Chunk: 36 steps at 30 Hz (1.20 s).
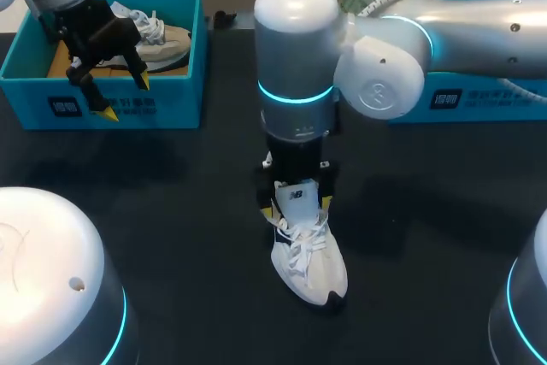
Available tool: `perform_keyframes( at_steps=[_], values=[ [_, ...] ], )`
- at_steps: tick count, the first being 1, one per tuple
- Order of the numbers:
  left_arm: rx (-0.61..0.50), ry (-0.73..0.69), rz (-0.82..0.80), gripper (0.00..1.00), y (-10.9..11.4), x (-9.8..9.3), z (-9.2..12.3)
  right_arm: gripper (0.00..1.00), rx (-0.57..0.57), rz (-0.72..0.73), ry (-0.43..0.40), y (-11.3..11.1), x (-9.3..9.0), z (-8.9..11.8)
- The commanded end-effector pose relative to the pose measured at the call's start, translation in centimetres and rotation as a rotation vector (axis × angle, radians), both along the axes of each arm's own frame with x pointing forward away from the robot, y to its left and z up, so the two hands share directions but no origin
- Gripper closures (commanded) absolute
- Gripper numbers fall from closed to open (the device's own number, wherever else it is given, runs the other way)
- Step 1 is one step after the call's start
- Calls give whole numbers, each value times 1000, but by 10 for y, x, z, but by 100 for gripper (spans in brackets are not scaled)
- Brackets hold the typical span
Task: Take the shoe out of the shoebox, open the shoe tongue, remove and reinsert the insole, then place the shoe into the shoebox
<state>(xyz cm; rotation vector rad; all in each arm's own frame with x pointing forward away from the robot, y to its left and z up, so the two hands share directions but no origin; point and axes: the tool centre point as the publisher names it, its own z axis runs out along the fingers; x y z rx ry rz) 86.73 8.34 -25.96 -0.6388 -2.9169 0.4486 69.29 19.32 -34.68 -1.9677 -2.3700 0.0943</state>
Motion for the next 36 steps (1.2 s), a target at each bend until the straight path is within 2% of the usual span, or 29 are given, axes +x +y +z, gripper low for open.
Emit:
perform_keyframes(
  at_steps=[1, 9, 15, 19, 20, 21, 22, 23, 24, 28, 36],
  values=[
    [2, 0, -1, 0, 0, 0, 0, 0, 4, -13, -15, -3, -13, 5],
    [2, 0, -1, 0, 0, 0, 0, 0, -15, -72, -6, -6, -39, 13],
    [2, 0, -1, 0, 0, 0, 0, 0, -45, -121, -12, -15, -64, 30],
    [2, 0, -1, 0, 0, 0, 0, 0, -37, -126, -18, -15, -68, 44],
    [2, 0, -1, 0, 0, 0, 0, 8, -41, -117, -22, -13, -68, 46],
    [2, 0, -1, 0, 0, 0, 0, 22, -43, -113, -21, -12, -67, 48],
    [2, 0, -1, 0, 0, 0, 0, 31, -49, -107, -19, -11, -67, 50],
    [2, 0, -1, 0, 0, 0, 0, 47, -54, -102, -22, -11, -66, 52],
    [2, 0, -1, 0, 0, 0, 0, 56, -59, -97, -24, -10, -66, 55],
    [2, 0, -1, 0, 0, 0, 0, 59, -75, -58, -41, -11, -57, 58],
    [2, 0, -1, 0, 0, 0, 0, 58, -52, 30, -77, -11, -20, 49]
  ],
)
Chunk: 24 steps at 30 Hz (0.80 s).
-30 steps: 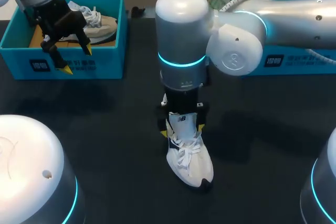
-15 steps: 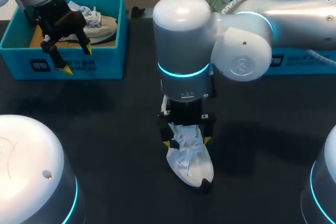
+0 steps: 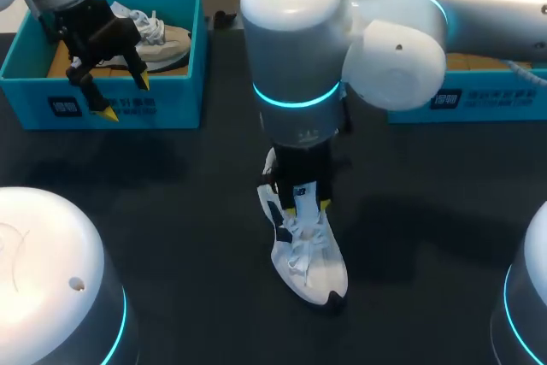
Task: Take the shoe out of the shoebox, open the shoe tongue, remove and reinsert the insole, then place the shoe into the shoebox
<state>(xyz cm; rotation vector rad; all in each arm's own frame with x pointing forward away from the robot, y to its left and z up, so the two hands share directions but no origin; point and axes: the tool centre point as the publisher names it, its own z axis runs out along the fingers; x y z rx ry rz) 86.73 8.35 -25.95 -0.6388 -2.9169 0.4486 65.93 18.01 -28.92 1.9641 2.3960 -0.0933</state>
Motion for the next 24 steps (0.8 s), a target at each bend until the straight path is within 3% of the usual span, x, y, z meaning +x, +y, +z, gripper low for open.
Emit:
perform_keyframes(
  at_steps=[1, 9, 14, 17, 24],
  values=[
    [2, 0, -1, 0, 0, 0, 0, 57, 18, 24, 2, 3, 18, -11],
    [2, 0, -1, 0, 0, 0, 0, 60, 56, 97, 7, 3, 45, -31],
    [2, 0, -1, 0, 0, 0, 0, 61, 12, 88, -27, 3, 34, -12],
    [2, 0, -1, 0, 0, 0, 0, 60, 7, 89, -35, 4, 33, -11],
    [2, 0, -1, 0, 0, 0, 0, 58, 79, 173, -43, 9, 63, -41]
  ],
)
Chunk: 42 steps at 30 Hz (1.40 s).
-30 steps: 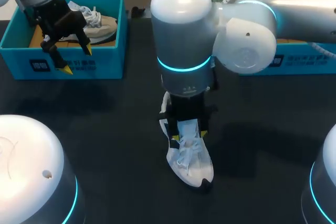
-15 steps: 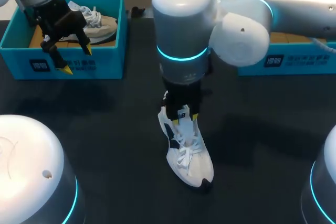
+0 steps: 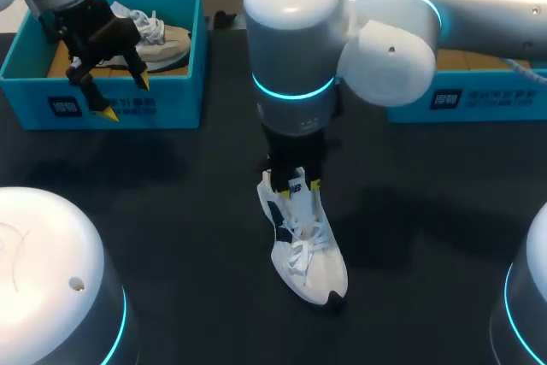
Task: Take the shoe out of the shoebox, open the shoe tongue, remove and reinsert the insole, then place the shoe into the shoebox
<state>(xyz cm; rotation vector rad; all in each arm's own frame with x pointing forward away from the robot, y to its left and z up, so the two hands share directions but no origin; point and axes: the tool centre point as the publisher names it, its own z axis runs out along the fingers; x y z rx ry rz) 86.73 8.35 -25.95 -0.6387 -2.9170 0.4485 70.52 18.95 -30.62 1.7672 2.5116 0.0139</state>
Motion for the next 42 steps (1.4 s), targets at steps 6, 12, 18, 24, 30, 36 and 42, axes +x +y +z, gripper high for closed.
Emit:
perform_keyframes(
  at_steps=[6, 12, 18, 24, 30, 36, 42],
  values=[
    [2, 0, -1, 0, 0, 0, 0, 56, 47, 16, -3, -7, 21, -23],
    [2, 0, -1, 0, 0, 0, 0, 57, -6, 103, -30, -17, 10, 8],
    [2, 0, -1, 0, 0, 0, 0, 55, -12, 419, -46, -25, 20, 32],
    [2, 0, -1, 0, 0, 0, 0, 18, -37, 768, -56, -25, 35, 45],
    [2, 0, -1, 0, 0, 0, 0, 0, 36, 1153, 12, -25, 41, 47],
    [2, 0, -1, 0, 0, 0, 0, 0, 36, 1153, 12, -25, 41, 47],
    [2, 0, -1, 0, 0, 0, 0, 0, -39, 1228, 47, -18, 54, 40]
  ],
)
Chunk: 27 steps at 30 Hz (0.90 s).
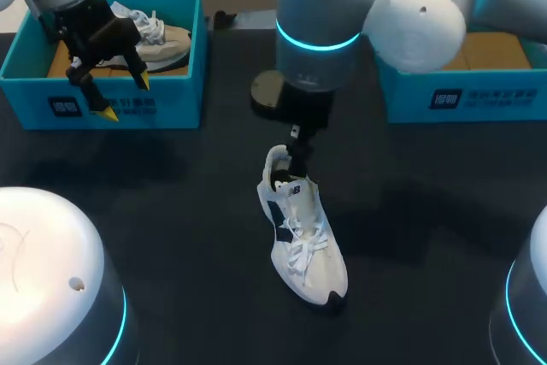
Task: Take the shoe out of the shoebox, open the shoe tongue, remove and reinsert the insole, then place the shoe into the shoebox
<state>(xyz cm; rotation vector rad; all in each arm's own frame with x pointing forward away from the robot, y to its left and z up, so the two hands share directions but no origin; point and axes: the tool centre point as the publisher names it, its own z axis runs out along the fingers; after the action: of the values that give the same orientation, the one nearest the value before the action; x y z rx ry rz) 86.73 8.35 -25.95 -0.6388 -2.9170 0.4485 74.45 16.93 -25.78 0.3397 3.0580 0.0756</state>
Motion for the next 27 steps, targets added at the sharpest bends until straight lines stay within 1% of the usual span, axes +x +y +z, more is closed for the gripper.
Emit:
perform_keyframes(
  at_steps=[1, 2, 4, 8, 16, 20, 27],
  values=[
    [2, 0, -1, 0, 0, 0, 0, 0, -72, 225, 28, 3, 17, -10],
    [2, 0, -1, 0, 0, 0, 0, 0, -84, 262, -4, 4, 21, -9],
    [2, 0, -1, 0, 0, 0, 0, 0, -100, 252, -7, 4, 26, -9],
    [2, 0, -1, 0, 0, 0, 0, 0, -109, 280, -26, 7, 33, -7],
    [2, 0, -1, 0, 0, 0, 0, 0, -50, 289, -32, 15, 40, -12],
    [2, 0, -1, 0, 0, 0, 0, 0, -51, 341, -80, 20, 47, -21],
    [2, 0, -1, 0, 0, 0, 0, 0, -35, 380, -78, 27, 64, -41]
  ],
)
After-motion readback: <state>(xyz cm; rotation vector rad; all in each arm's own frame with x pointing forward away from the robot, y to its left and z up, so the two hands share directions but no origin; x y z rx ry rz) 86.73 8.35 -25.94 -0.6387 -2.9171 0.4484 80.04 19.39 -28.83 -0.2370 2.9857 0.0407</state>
